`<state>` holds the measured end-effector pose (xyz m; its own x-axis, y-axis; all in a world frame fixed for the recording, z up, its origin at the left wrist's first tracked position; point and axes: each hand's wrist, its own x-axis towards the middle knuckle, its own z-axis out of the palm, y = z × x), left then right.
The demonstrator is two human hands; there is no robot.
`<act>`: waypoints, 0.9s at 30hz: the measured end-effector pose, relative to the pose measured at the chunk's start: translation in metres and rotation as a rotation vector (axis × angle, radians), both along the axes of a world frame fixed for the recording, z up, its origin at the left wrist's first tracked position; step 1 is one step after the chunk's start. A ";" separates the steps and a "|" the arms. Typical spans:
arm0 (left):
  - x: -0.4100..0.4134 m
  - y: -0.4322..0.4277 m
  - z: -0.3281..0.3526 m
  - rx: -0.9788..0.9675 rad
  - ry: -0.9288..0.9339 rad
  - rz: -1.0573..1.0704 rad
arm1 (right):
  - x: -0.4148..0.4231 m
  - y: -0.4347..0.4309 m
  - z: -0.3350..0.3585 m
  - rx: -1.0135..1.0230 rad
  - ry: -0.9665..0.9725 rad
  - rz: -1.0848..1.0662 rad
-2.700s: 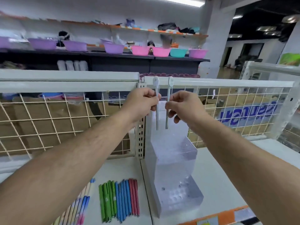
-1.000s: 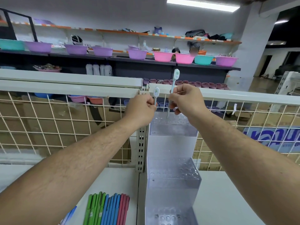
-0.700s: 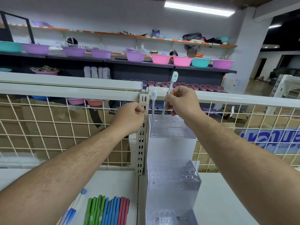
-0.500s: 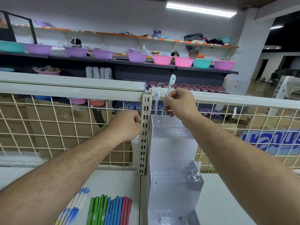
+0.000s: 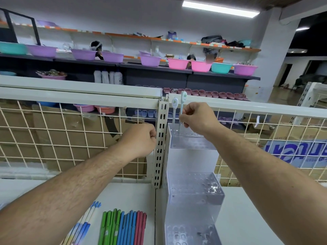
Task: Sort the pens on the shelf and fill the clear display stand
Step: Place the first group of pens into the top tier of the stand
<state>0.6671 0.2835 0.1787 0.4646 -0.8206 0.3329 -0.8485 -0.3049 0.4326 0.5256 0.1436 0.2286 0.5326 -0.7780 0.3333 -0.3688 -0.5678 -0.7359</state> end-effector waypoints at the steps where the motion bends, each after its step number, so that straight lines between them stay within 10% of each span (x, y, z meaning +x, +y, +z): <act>1: -0.001 0.000 0.000 0.004 0.000 -0.002 | 0.000 0.000 -0.001 -0.022 0.004 0.002; 27: -0.024 0.013 -0.005 -0.057 0.000 -0.132 | -0.037 0.059 -0.005 -0.361 0.351 -0.136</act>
<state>0.6435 0.2966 0.1733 0.3538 -0.8544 0.3806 -0.8798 -0.1658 0.4456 0.4885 0.2029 0.2235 0.5625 -0.7165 0.4126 -0.6466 -0.6922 -0.3205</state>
